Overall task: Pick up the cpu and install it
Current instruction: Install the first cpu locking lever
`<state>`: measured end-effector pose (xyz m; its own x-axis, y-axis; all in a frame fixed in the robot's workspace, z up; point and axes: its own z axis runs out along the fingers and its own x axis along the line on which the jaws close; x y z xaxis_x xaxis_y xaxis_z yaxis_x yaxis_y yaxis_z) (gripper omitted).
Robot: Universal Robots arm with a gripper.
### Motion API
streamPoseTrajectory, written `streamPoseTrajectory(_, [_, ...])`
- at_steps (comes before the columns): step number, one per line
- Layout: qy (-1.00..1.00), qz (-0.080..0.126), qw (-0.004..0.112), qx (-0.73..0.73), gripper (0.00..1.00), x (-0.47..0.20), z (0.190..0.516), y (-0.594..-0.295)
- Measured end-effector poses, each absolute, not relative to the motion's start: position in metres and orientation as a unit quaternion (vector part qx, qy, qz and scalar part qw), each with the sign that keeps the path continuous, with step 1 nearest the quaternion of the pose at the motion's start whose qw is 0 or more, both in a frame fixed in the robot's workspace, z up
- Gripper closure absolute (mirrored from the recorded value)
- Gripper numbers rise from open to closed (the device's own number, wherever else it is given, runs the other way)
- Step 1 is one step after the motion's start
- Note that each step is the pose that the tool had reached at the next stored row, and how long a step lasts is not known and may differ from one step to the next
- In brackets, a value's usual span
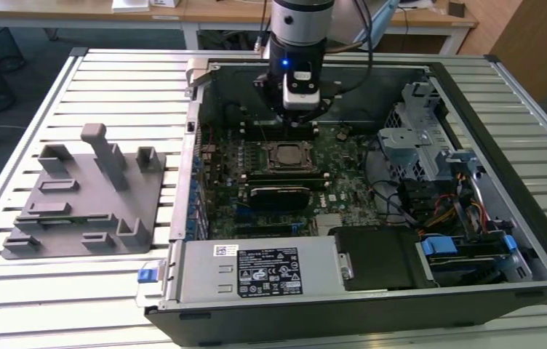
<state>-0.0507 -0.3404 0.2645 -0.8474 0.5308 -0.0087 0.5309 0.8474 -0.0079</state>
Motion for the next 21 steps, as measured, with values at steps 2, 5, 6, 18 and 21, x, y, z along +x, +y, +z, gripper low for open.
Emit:
streamPoseTrajectory(2, [0.966, -0.005, 0.003, 0.259, 0.89, -0.0507, 0.2643, -0.3404])
streamPoseTrajectory(5, [0.973, -0.006, 0.004, 0.232, 0.89, -0.0507, 0.2639, -0.3404])
streamPoseTrajectory(6, [0.975, -0.006, 0.004, 0.223, 0.89, -0.0507, 0.2638, -0.3404])
streamPoseTrajectory(18, [0.994, -0.006, 0.005, 0.112, 0.89, -0.0507, 0.2624, -0.3404])
streamPoseTrajectory(21, [0.996, -0.007, 0.005, 0.084, 0.89, -0.0507, 0.2621, -0.3404])
